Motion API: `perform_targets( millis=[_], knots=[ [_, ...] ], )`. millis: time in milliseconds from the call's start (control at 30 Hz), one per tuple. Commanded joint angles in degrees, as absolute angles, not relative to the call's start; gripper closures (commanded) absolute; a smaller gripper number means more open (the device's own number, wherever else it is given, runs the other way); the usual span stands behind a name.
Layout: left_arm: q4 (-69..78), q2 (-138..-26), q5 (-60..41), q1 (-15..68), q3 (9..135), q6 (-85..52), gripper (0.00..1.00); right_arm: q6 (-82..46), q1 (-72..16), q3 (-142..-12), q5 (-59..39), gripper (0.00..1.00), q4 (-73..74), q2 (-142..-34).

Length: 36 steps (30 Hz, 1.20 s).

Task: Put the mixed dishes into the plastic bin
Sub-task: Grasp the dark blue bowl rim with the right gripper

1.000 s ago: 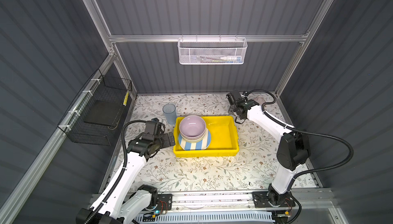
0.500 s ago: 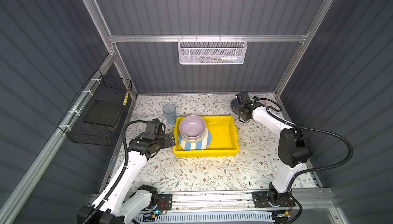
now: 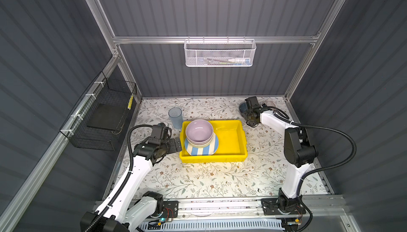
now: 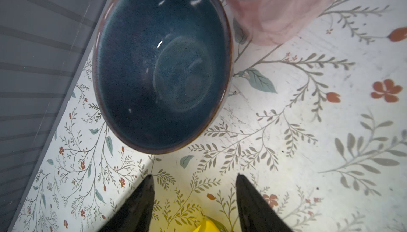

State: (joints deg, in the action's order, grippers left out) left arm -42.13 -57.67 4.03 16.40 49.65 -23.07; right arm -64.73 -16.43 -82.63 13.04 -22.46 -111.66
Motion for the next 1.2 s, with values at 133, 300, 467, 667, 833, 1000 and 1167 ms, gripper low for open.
perform_targets(
  millis=[133, 300, 467, 667, 833, 1000, 1167],
  knots=[
    [-42.3, -58.3, 3.0, 16.0, 50.6, -21.9, 0.00, -65.8, -15.9, -84.1, 13.6, 0.40, -20.8, -114.0],
    [-42.3, -58.2, 3.0, 16.0, 50.5, -21.8, 0.00, -65.8, -15.8, -84.7, 13.5, 0.40, -19.9, -114.2],
    [-42.2, -58.2, 3.0, 16.0, 49.9, -21.7, 0.00, -65.8, -15.4, -85.1, 14.1, 0.38, -19.7, -114.4],
    [-42.4, -58.2, 3.0, 16.0, 50.0, -21.8, 0.00, -65.8, -14.5, -86.4, 13.8, 0.38, -20.4, -116.2],
    [-42.6, -58.4, 3.0, 16.0, 50.4, -21.7, 0.00, -65.8, -14.1, -87.9, 12.9, 0.38, -21.3, -117.6],
    [-42.6, -58.6, 3.0, 16.0, 50.5, -21.7, 0.00, -65.7, -13.8, -88.6, 12.7, 0.38, -21.7, -118.9],
    [-42.6, -58.9, 2.8, 16.0, 50.6, -21.7, 0.00, -65.2, -13.6, -90.2, 11.6, 0.40, -22.0, -121.0]
  ],
)
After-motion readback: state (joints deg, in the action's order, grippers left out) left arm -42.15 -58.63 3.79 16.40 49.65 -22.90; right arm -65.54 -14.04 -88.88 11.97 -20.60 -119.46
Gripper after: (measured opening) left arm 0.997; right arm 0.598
